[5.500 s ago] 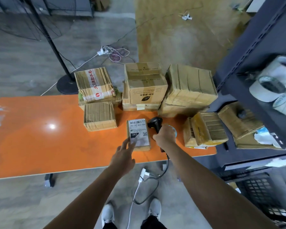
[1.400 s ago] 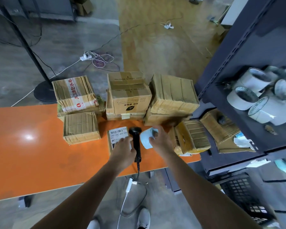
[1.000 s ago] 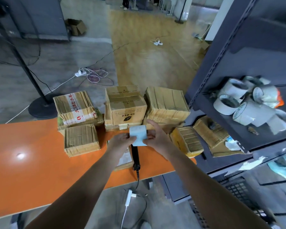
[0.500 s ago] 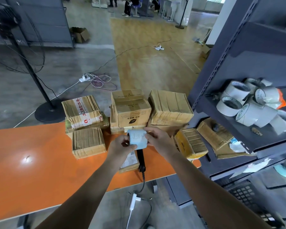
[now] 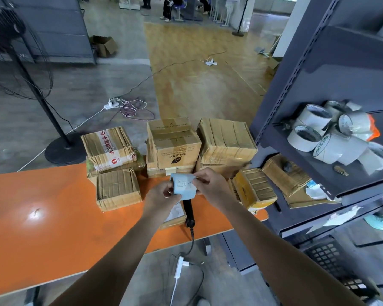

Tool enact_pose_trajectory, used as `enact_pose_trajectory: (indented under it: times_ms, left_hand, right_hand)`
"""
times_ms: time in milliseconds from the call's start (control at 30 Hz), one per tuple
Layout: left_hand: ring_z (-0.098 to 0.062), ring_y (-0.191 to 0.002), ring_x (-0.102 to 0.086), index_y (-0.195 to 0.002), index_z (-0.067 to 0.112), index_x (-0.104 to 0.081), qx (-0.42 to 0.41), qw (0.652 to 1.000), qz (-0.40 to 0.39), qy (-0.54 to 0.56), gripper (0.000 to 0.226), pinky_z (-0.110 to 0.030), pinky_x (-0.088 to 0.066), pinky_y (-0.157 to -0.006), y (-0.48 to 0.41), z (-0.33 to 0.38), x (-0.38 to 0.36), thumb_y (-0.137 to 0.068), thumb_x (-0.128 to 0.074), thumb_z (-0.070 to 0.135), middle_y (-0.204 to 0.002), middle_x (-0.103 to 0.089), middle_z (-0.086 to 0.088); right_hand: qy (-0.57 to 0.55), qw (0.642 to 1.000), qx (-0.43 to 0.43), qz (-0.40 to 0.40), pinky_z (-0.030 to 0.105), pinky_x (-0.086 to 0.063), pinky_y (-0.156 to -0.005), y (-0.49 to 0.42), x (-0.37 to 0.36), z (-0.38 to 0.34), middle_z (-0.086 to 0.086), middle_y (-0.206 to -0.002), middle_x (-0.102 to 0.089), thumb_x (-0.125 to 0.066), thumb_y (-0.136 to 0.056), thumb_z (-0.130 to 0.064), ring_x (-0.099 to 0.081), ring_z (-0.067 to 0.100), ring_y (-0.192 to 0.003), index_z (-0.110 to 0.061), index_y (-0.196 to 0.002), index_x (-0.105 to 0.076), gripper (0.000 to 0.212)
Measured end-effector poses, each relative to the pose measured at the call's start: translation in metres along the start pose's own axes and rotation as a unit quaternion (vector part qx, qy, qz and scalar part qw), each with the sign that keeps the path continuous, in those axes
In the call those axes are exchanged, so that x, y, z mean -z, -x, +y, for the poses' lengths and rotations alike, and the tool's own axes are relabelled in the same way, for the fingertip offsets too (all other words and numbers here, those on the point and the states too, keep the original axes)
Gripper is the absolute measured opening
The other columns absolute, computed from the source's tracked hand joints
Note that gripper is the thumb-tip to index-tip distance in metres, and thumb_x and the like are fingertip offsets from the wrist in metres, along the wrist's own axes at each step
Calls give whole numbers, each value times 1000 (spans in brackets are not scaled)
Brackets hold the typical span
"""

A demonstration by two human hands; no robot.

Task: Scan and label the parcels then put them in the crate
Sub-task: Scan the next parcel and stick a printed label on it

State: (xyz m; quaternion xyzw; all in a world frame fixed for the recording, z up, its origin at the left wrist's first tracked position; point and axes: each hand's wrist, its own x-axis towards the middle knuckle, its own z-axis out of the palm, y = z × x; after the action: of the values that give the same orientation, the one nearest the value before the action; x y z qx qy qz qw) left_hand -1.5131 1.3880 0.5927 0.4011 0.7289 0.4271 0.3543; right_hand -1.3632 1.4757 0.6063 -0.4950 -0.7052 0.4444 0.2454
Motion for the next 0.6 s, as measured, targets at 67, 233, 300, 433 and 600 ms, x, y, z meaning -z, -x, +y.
enact_pose_trajectory:
  times_ms: [67, 233, 300, 433, 600]
  left_hand:
    - [-9, -87, -63, -105, 22, -65, -3, 1000, 1, -14, 24, -21, -46, -66, 0, 2, -1, -82, -71, 16, -97, -68, 6]
    - [-8, -80, -62, -130, 25, -47, 18, 1000, 6, -4, 52, -22, -48, -56, 1, 12, -3, -83, -67, 15, -108, -64, 2]
    - [-11, -78, -64, -129, 32, -44, 9, 1000, -1, 7, 54, -23, -49, -52, 1, 15, -1, -84, -65, 12, -106, -64, 2]
    - [-17, -76, -65, -120, 39, -48, 2, 1000, -24, 7, 48, -23, -45, -48, 0, 17, 1, -85, -62, 11, -104, -65, 3]
    - [-19, -78, -67, -108, 36, -51, 15, 999, -25, 25, 39, -27, -47, -52, -2, 17, -1, -82, -67, 12, -99, -68, 1]
  right_hand:
    - [1, 1000, 2, 4, 32, -62, -76, 2, 1, -2, -2, -105, -68, -63, -94, -25, -65, 10, -98, -29, -95, -58, 6]
    - [-8, 1000, 0, 0, 32, -62, -72, 2, 1, -2, 3, -97, -67, -55, -99, -20, -68, 17, -91, -24, -89, -53, 11]
    - [-17, 1000, -10, -22, 31, -62, -73, 2, 2, -2, 3, -99, -67, -52, -101, -18, -67, 16, -94, -23, -91, -52, 12]
    - [-24, 999, -14, -42, 34, -62, -77, 3, 5, -3, 7, -105, -66, -51, -102, -18, -66, 15, -97, -23, -91, -50, 12]
    - [-52, 997, -37, -52, 38, -61, -81, 4, 9, -6, 2, -101, -69, -64, -92, -12, -68, 18, -97, -29, -97, -50, 23]
